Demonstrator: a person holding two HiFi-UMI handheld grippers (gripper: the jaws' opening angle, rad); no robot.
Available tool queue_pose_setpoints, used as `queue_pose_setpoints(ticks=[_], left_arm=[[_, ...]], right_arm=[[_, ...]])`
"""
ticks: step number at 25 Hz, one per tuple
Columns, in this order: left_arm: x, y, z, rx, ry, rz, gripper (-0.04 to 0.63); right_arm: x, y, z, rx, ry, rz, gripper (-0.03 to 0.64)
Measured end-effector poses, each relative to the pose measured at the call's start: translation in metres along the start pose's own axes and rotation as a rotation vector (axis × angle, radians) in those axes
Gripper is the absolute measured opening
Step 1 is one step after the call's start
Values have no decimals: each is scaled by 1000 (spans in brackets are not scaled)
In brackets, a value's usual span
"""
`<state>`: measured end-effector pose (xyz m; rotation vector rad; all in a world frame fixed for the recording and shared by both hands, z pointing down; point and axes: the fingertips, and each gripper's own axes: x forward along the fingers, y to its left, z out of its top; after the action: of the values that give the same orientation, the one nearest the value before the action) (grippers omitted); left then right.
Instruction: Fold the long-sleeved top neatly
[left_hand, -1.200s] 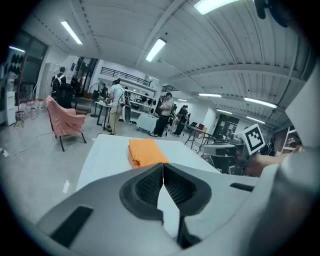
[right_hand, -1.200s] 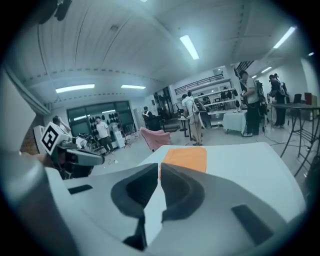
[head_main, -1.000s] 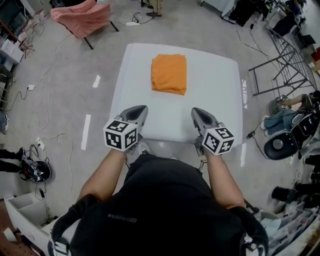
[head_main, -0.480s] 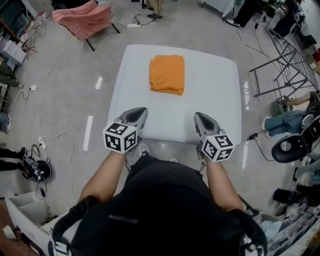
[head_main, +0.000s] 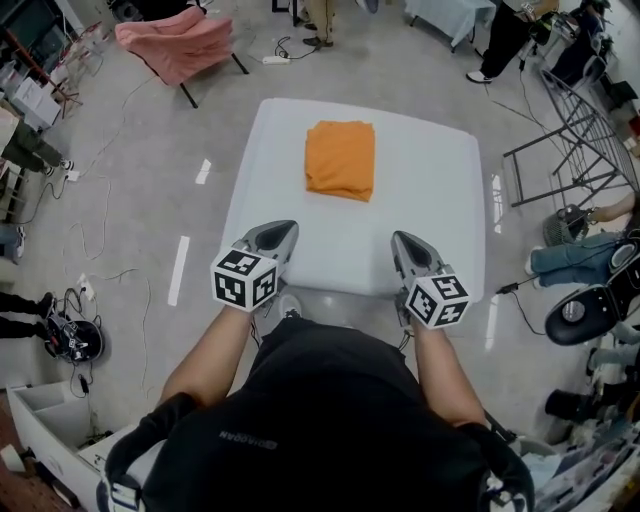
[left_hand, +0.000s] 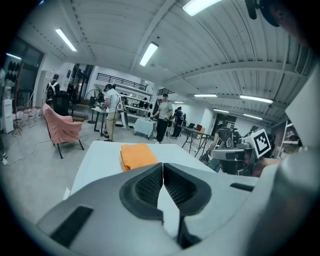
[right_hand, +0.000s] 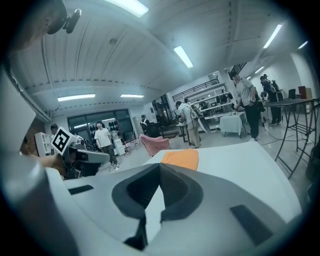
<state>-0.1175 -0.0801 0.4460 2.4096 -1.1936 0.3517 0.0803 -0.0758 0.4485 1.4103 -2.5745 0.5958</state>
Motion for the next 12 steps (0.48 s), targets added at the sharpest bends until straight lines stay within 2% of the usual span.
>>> queue_pose_setpoints(ticks=[12], left_arm=[[8, 7, 6, 6, 4, -1, 8]], right_arm=[[14, -3, 1, -5, 30, 8, 4]])
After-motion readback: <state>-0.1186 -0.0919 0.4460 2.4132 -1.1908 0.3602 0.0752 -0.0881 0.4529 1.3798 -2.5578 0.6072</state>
